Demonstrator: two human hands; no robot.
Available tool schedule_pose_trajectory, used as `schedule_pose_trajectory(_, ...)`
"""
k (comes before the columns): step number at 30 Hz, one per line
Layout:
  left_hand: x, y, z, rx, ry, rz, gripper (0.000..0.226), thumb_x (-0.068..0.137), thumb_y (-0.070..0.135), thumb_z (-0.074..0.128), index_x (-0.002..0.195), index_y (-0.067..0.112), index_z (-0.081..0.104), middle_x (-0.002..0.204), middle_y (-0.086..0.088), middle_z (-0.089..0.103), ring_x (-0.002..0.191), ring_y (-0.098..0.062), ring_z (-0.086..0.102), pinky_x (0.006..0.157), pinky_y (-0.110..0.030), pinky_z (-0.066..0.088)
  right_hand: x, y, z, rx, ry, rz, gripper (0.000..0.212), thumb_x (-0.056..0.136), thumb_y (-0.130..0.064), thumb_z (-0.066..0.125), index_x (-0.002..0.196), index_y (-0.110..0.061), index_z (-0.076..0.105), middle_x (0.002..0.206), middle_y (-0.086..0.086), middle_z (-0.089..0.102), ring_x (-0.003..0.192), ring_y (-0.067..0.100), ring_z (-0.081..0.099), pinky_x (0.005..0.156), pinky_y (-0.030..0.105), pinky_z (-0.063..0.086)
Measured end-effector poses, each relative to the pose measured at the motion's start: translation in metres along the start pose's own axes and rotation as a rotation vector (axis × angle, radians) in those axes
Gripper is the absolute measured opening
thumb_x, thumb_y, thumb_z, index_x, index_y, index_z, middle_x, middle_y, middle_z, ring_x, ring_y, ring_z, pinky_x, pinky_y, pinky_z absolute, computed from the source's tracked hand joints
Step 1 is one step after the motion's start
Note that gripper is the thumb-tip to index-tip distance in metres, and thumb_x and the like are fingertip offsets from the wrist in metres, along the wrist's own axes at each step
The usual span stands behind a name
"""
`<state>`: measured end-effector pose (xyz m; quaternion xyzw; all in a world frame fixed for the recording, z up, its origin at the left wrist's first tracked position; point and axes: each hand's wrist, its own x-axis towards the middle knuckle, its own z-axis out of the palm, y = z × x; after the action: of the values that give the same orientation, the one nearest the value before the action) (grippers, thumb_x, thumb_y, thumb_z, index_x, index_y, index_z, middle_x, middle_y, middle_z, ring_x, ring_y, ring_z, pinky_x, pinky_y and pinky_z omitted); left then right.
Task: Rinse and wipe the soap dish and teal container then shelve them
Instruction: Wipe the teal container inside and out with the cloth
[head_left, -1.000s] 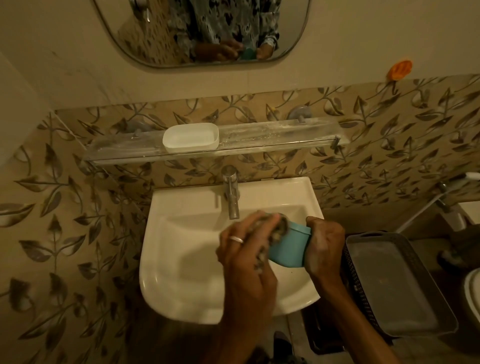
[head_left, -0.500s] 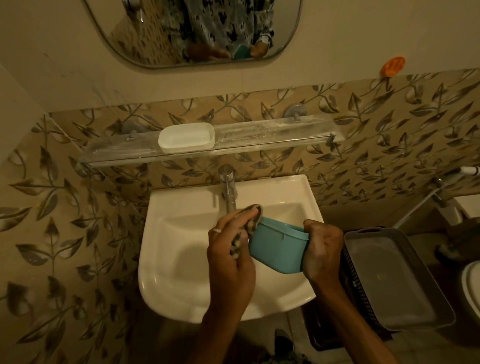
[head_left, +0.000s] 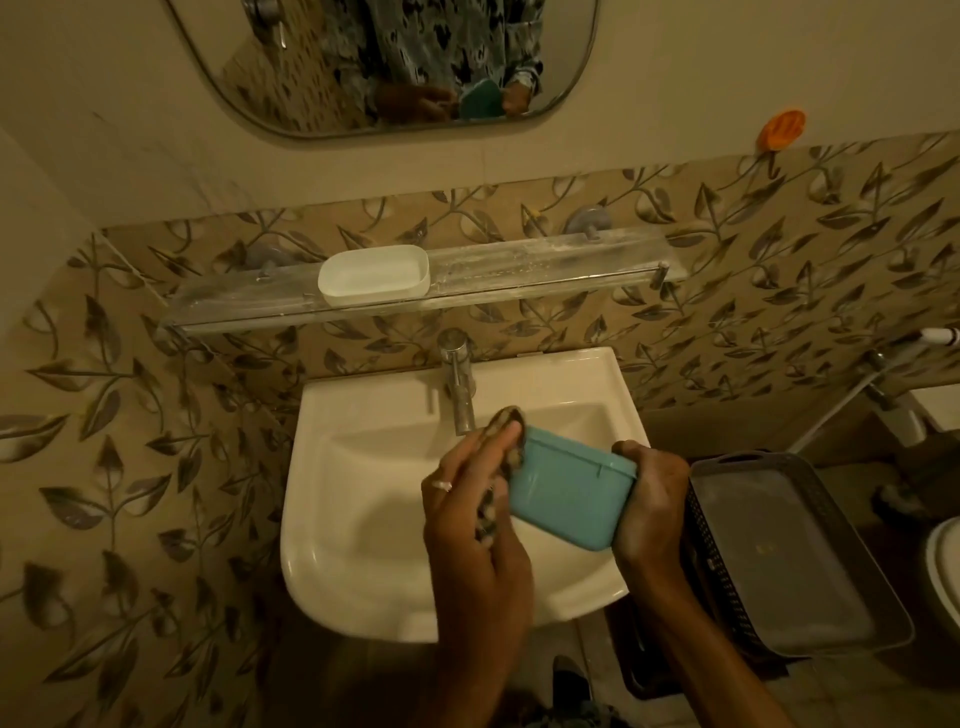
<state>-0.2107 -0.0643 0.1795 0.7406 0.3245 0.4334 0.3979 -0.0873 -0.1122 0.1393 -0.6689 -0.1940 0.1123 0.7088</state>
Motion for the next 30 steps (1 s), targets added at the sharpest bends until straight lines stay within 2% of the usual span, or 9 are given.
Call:
schedule_pose_trajectory(5, -0.039, 0.01, 0.009, 0.03, -0.265, 0.282, 0.043, 0.091, 0.011, 0.053, 0.123, 0.039, 0.057, 0.132, 0.021, 0.049, 0.123, -0.016, 0.047, 0.096, -0.032, 0.047, 0.016, 0.012, -0.007, 0.148, 0.107, 0.385, 0.041, 0.092, -0.031, 0.041, 0.056, -0.019, 0.057, 0.048, -0.006, 0.058, 0.051, 0.02, 0.056, 0.051, 0.026, 0.043)
schedule_pose_trajectory(8, -0.027, 0.011, -0.001, -0.163, -0.165, 0.032, 0.039, 0.092, 0.016, 0.045, 0.118, 0.041, 0.06, 0.124, 0.021, 0.057, 0.118, -0.005, 0.053, 0.095, -0.022, 0.047, 0.016, 0.015, -0.016, 0.541, -0.008, 0.676, 0.032, 0.1, -0.026, 0.034, 0.083, -0.021, 0.06, 0.058, -0.006, 0.071, 0.053, 0.012, 0.069, 0.049, 0.024, 0.056)
schedule_pose_trajectory(11, 0.006, 0.002, -0.024, -0.172, 0.069, -0.136, 0.04, 0.091, 0.016, 0.039, 0.12, 0.038, 0.055, 0.118, 0.022, 0.061, 0.107, 0.001, 0.059, 0.089, -0.033, 0.054, 0.011, 0.013, -0.024, 0.714, -0.014, 0.795, 0.043, 0.104, -0.025, 0.028, 0.079, -0.021, 0.063, 0.053, -0.005, 0.07, 0.048, 0.011, 0.067, 0.04, 0.025, 0.054)
schedule_pose_trajectory(13, 0.023, 0.001, -0.034, -0.148, 0.101, -0.085, 0.037, 0.092, 0.013, 0.039, 0.122, 0.027, 0.054, 0.121, 0.012, 0.061, 0.108, -0.003, 0.06, 0.09, -0.038, 0.053, 0.003, 0.013, -0.023, 0.812, -0.084, 0.808, 0.06, 0.102, -0.031, 0.03, 0.056, -0.017, 0.067, 0.048, -0.001, 0.063, 0.042, 0.015, 0.061, 0.039, 0.026, 0.051)
schedule_pose_trajectory(16, 0.032, 0.016, -0.028, -0.143, -0.082, 0.051, 0.037, 0.093, 0.008, 0.04, 0.124, 0.022, 0.056, 0.127, 0.0, 0.059, 0.118, -0.013, 0.056, 0.098, -0.041, 0.049, -0.004, 0.006, -0.012, 0.821, -0.19, 0.791, 0.037, 0.079, -0.025, 0.057, 0.045, -0.015, 0.066, 0.043, 0.001, 0.059, 0.036, 0.015, 0.057, 0.037, 0.024, 0.049)
schedule_pose_trajectory(18, 0.026, 0.028, -0.012, -0.081, -0.243, 0.121, 0.037, 0.094, 0.01, 0.042, 0.125, 0.023, 0.058, 0.131, 0.005, 0.056, 0.122, -0.012, 0.051, 0.103, -0.037, 0.043, -0.006, 0.0, -0.006, 0.81, -0.203, 0.806, 0.021, 0.066, -0.027, 0.065, 0.051, -0.013, 0.07, 0.05, 0.004, 0.064, 0.041, 0.017, 0.061, 0.039, 0.027, 0.053)
schedule_pose_trajectory(21, 0.01, 0.025, 0.004, 0.092, -0.231, 0.207, 0.04, 0.091, 0.015, 0.042, 0.125, 0.032, 0.055, 0.131, 0.012, 0.053, 0.123, -0.003, 0.044, 0.106, -0.02, 0.032, -0.001, 0.001, -0.005, 0.835, -0.196, 0.947, 0.031, 0.085, -0.042, 0.056, 0.081, -0.014, 0.068, 0.077, 0.007, 0.067, 0.066, 0.024, 0.064, 0.057, 0.035, 0.057)
schedule_pose_trajectory(27, 0.002, -0.044, -0.027, -0.183, -0.482, -0.311, 0.036, 0.096, 0.004, 0.044, 0.11, 0.032, 0.064, 0.109, 0.0, 0.071, 0.099, -0.017, 0.067, 0.088, -0.041, 0.053, 0.012, 0.013, -0.026, 0.73, -0.013, 0.832, 0.06, 0.083, -0.069, 0.039, 0.068, -0.022, 0.074, 0.07, 0.003, 0.071, 0.06, 0.023, 0.068, 0.058, 0.032, 0.054)
schedule_pose_trajectory(30, 0.005, -0.053, -0.04, -0.177, -0.353, -0.39, 0.041, 0.095, 0.001, 0.045, 0.105, 0.036, 0.063, 0.109, -0.001, 0.071, 0.092, -0.012, 0.069, 0.079, -0.027, 0.057, 0.012, 0.017, -0.032, 0.604, -0.069, 0.777, 0.057, 0.086, -0.068, 0.043, 0.088, -0.023, 0.078, 0.088, 0.005, 0.076, 0.078, 0.025, 0.074, 0.066, 0.037, 0.058)
